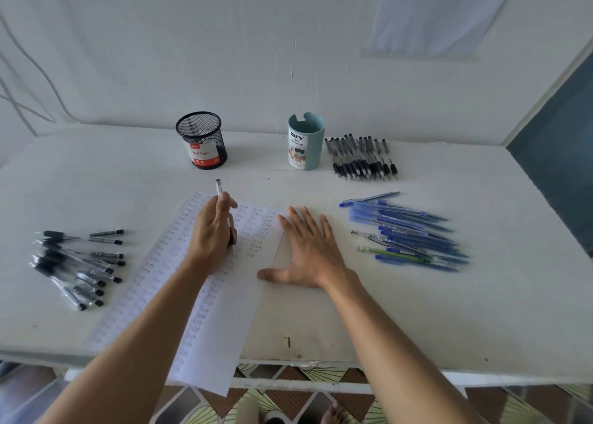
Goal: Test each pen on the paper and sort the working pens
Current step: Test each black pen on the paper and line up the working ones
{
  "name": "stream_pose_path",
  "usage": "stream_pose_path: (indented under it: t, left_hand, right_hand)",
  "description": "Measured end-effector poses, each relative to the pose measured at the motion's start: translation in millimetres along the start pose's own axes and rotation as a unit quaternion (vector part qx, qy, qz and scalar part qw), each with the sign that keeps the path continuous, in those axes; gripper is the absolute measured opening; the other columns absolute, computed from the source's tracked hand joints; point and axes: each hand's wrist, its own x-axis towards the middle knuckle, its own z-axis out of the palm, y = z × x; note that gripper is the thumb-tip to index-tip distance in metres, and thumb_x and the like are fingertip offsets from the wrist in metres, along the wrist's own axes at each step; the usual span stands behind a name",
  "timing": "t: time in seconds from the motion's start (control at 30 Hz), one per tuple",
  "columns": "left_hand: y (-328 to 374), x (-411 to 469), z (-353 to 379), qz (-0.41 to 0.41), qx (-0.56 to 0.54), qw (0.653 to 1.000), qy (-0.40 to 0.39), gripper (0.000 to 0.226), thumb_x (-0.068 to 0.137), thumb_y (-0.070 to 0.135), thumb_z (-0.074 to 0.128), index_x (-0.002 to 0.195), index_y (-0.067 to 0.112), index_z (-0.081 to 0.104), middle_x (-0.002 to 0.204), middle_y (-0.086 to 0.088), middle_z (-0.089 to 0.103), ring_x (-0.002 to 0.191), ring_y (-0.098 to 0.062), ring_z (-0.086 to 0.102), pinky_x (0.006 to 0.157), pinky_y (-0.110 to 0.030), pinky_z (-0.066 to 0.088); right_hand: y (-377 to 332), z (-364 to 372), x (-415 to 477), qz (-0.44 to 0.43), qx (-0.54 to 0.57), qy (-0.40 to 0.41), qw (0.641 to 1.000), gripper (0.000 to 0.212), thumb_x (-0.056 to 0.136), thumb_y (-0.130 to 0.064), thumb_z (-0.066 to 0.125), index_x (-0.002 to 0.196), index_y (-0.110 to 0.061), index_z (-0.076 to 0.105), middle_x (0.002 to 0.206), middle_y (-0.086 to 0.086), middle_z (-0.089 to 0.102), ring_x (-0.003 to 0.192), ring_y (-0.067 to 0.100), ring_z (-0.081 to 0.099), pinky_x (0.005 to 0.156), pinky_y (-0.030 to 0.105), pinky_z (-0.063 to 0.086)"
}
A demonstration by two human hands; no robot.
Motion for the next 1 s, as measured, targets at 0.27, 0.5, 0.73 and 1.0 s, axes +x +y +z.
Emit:
stream_pose_path:
  t: [0.27, 0.5, 0.73, 1.0]
  left_hand:
    - [0.3, -0.2, 2.6, 0.01, 0.12, 0.992, -0.04, 0.035, 0.104, 0.038, 0.048, 0.087, 0.009, 0.057, 0.046, 0.003, 0.04, 0.041, -0.015, 0.036, 0.049, -0.028, 0.028]
    - [7.6, 11.8, 21.5, -0.015, 0.378, 0.92, -0.104, 0.033, 0.094, 0.034, 0.06, 0.121, 0.017, 0.052, 0.084, -0.007, 0.062, 0.07, -0.019, 0.058, 0.056, -0.031, 0.042]
    - [19.0, 14.6, 29.6, -0.015, 0.457, 0.882, -0.115, 0.043, 0.096, 0.047, 0.056, 0.124, 0.016, 0.047, 0.095, -0.006, 0.055, 0.077, -0.021, 0.057, 0.062, -0.034, 0.046]
    - [-3.2, 34.1, 0.5, 0.075, 0.537, 0.84, -0.008, 0.047, 0.1, 0.045, 0.047, 0.141, 0.022, 0.047, 0.154, -0.007, 0.036, 0.146, -0.03, 0.021, 0.112, -0.051, 0.022]
  right_hand:
    - [0.6, 1.4, 1.4, 0.002, 0.002, 0.009, 1.0, 0.124, 0.066, -0.091, 0.051, 0.159, -0.025, 0.003, 0.167, -0.002, -0.01, 0.152, 0.017, -0.017, 0.121, 0.049, -0.013]
    - [0.3, -1.5, 0.9, 0.004, 0.014, -0.008, 1.0, 0.126, 0.067, -0.09, 0.053, 0.159, -0.023, -0.001, 0.166, -0.003, -0.013, 0.151, 0.016, -0.019, 0.121, 0.049, -0.015]
    - [1.5, -0.6, 0.5, 0.002, 0.021, -0.005, 1.0, 0.105, 0.084, -0.071, 0.05, 0.159, -0.017, -0.002, 0.166, -0.004, -0.013, 0.151, 0.015, -0.02, 0.121, 0.048, -0.014]
    - [-8.5, -1.4, 15.1, 0.087, 0.178, 0.109, 0.974, 0.053, 0.09, -0.047, 0.037, 0.136, -0.023, 0.048, 0.151, -0.007, 0.041, 0.146, 0.015, 0.026, 0.122, 0.039, 0.005]
